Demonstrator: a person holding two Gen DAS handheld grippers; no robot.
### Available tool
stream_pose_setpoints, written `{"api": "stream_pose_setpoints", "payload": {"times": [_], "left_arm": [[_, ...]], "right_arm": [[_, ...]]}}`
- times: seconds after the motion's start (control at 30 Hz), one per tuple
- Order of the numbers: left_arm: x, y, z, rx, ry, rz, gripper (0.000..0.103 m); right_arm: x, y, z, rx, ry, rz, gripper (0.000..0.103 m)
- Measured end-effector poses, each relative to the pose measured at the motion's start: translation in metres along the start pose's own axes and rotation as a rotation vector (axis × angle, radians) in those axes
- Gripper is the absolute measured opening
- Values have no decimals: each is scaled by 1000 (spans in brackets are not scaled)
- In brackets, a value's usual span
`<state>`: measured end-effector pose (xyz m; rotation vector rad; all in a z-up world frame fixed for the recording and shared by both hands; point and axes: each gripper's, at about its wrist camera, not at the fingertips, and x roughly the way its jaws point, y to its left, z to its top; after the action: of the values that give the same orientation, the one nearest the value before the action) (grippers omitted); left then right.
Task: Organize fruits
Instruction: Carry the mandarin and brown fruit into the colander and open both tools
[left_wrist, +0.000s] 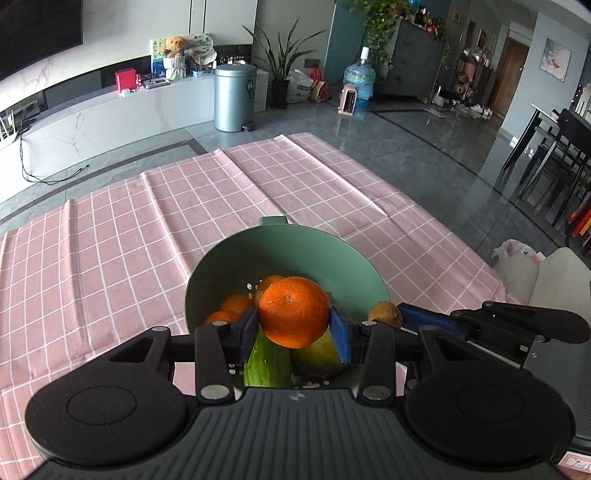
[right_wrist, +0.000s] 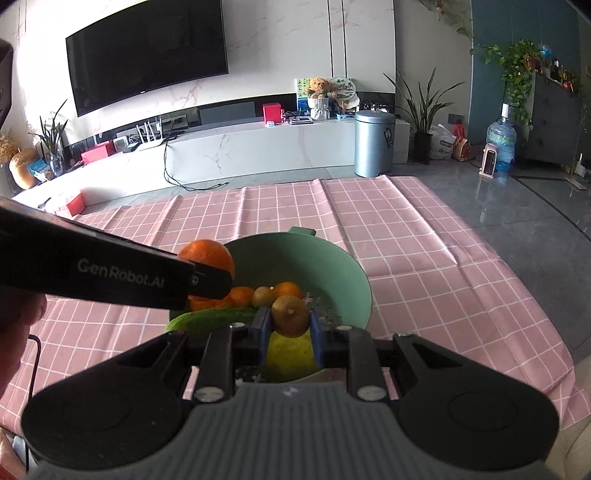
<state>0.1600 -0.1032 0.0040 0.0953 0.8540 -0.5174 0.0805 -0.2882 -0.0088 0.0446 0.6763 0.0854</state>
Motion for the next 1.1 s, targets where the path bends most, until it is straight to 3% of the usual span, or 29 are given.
{"api": "stream_pose_setpoints", "payload": {"times": [0.3,0.53,1.1], "left_arm": [[46,17,11,-16,87,53,47],[66,21,16,-4,118,52,47],[78,26,12,-16,141,33,48]], "right_arm": [[54,-5,11,-32,46,-29,18],[84,-6,12,-62,105,-45,18],[100,-8,8,-59,182,-36,19]]}}
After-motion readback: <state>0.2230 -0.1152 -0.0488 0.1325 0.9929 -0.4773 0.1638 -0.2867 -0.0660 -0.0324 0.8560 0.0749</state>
